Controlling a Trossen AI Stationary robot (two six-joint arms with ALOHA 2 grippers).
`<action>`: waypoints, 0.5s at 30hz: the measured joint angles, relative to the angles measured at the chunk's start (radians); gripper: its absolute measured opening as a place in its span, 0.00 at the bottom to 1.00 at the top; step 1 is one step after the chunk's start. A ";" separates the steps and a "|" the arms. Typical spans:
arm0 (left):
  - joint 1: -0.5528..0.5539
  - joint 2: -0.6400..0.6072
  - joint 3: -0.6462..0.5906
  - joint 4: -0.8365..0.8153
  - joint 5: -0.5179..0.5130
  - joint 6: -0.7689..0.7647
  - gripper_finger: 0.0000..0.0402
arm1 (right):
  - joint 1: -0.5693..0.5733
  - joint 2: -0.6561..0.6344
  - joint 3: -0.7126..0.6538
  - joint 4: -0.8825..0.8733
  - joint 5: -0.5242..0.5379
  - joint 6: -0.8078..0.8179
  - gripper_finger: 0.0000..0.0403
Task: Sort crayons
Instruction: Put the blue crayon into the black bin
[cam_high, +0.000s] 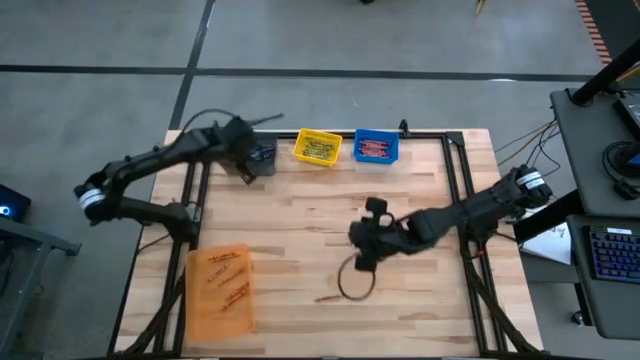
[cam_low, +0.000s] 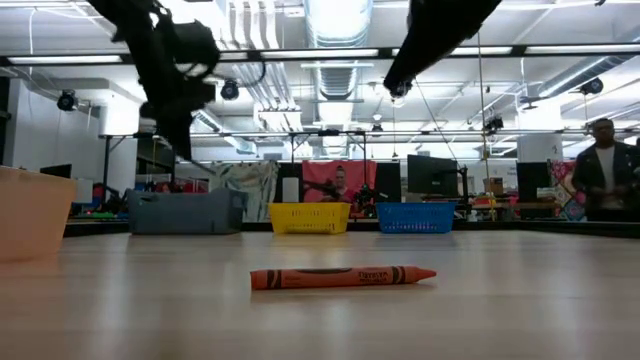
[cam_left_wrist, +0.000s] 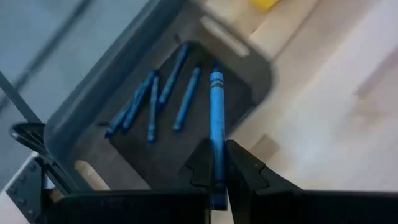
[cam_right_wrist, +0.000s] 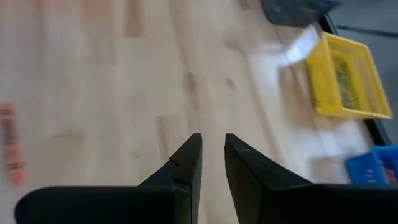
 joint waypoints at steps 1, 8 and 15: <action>0.043 0.027 0.011 -0.004 0.034 0.026 0.00 | -0.019 -0.001 0.000 -0.008 -0.002 -0.008 0.15; 0.191 0.243 0.092 -0.041 0.083 0.157 0.00 | -0.108 -0.001 -0.002 -0.011 -0.084 -0.069 0.15; 0.199 0.374 0.184 -0.037 0.037 0.223 0.00 | -0.114 -0.001 -0.003 -0.011 -0.089 -0.085 0.15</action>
